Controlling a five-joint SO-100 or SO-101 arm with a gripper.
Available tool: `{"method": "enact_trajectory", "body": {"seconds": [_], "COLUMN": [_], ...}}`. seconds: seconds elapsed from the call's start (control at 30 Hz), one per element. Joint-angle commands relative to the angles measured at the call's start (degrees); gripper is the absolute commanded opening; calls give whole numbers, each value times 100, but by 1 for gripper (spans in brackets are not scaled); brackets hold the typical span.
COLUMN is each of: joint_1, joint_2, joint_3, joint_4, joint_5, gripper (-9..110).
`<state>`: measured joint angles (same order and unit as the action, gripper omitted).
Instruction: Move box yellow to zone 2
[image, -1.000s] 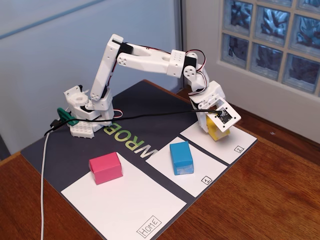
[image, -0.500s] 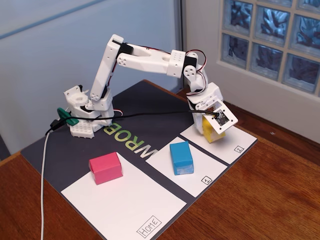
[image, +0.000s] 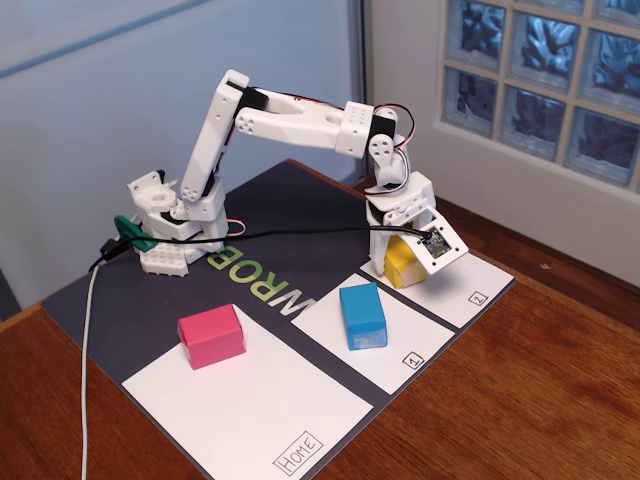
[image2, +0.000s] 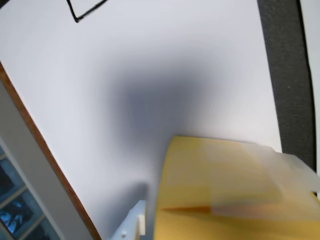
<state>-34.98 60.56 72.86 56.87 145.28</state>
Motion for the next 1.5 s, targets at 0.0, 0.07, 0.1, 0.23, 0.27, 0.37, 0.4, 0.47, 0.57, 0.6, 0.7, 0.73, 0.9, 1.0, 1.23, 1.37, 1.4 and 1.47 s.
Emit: {"method": "enact_trajectory", "body": {"seconds": [0.0, 0.07, 0.1, 0.23, 0.27, 0.37, 0.4, 0.47, 0.57, 0.6, 0.7, 0.73, 0.9, 1.0, 1.23, 1.37, 1.4, 1.47], "joint_1": [44, 70, 79, 123, 132, 158, 158, 167, 167, 167, 176, 185, 211, 220, 193, 308, 369, 527], "joint_2": [422, 483, 527, 686, 721, 844, 896, 1011, 1178, 1239, 1415, 1477, 1863, 2118, 2883, 3428, 3568, 3876], "joint_3": [-334, -334, -334, -334, -334, -334, -334, -334, -334, -334, -334, -334, -334, -255, -149, 246, 396, 773], "joint_4": [-18, 9, 9, 18, 35, 88, 114, 149, 211, 237, 343, 378, 554, 606, 967, 1116, 1169, 1187], "joint_5": [-44, -44, -62, -176, -193, -229, -237, -272, -378, -422, -510, -545, -747, -976, -2074, -2856, -3050, -3410], "gripper": [32, 32, 33, 34, 34, 34, 34, 34, 34, 34, 34, 34, 33, 33, 33, 28, 27, 23]}}
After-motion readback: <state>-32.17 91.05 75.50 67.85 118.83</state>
